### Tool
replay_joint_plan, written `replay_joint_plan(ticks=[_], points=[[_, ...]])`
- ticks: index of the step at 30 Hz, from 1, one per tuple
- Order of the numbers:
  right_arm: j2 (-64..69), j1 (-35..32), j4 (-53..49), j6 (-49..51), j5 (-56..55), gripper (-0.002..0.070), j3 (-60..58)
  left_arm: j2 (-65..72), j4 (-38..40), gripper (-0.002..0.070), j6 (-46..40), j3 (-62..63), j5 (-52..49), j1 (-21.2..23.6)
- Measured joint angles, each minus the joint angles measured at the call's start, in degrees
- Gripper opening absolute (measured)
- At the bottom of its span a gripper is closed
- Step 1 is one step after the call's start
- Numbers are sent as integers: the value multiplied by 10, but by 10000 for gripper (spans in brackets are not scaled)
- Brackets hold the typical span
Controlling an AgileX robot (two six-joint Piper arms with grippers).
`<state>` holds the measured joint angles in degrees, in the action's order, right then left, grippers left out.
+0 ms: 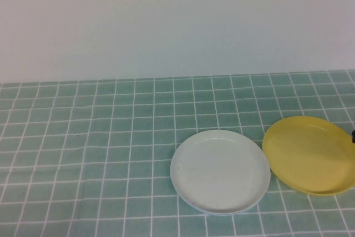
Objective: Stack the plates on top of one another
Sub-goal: Pick up the yellow plate, then place the yellow plate on the white plate
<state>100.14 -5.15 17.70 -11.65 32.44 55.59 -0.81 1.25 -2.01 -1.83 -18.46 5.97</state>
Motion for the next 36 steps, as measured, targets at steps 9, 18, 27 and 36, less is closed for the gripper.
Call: replay_joint_plan(ticks=[9,18,27,36], points=[[50,0,9,-1,-27,265,0,0,0,0,0,0,0,0],[63,0,19,-12,-32,30,13,0,0,0,0,0,0,0],[42,0,52,-53,12,13,63,0,0,0,0,0,0,0],[-42,0,186,-174,71,11,125,0,0,0,0,0,0,0]])
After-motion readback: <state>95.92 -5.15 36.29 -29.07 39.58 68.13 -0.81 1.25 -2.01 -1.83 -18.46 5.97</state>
